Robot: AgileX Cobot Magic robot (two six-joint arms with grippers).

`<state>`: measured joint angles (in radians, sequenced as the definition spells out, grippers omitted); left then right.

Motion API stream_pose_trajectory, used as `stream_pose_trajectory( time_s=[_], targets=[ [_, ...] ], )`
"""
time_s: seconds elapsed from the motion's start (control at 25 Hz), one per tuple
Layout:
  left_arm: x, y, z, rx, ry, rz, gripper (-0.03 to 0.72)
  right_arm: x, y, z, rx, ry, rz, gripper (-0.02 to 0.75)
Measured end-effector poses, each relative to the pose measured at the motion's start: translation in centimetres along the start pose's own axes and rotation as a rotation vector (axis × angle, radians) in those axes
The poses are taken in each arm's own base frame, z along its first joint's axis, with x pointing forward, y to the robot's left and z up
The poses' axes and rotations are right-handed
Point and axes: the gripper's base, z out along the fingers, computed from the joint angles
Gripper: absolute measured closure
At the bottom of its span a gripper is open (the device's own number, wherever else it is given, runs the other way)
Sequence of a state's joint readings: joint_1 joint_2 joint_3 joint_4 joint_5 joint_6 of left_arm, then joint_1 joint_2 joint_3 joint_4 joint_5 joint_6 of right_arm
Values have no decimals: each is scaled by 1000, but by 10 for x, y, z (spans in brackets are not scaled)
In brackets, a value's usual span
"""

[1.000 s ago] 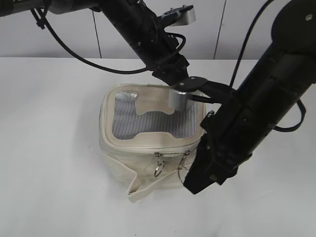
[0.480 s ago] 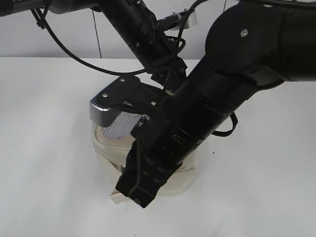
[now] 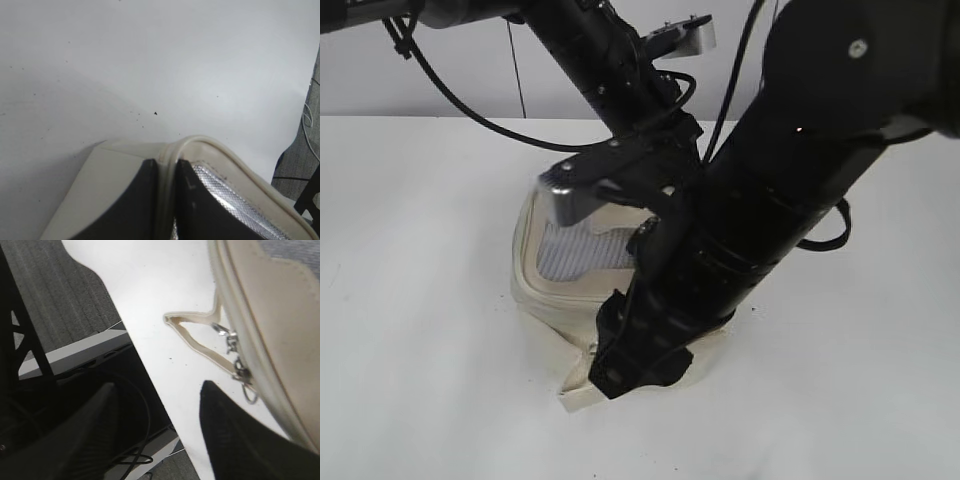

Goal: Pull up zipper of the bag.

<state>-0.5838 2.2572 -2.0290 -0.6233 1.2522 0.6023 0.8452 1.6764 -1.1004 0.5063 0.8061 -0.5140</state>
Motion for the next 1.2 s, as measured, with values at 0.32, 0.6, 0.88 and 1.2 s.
stream_pose_trajectory(
  time_s=[0.32,0.6,0.88,1.2],
  targets=[
    [-2,-2,-11,-53,-9,2,475,5,-13,-53,104,-111,132,185],
    [-4,-18,-60,-239,-26,87,306,19,-57,-93,193,-211,353,182],
    [5,-23,-123,-526,-60,-52,298,45,-105,-116,334,-209,553,181],
    [48,-23,-220,-716,-214,-282,300,87,-150,-145,470,-188,764,181]
  ],
)
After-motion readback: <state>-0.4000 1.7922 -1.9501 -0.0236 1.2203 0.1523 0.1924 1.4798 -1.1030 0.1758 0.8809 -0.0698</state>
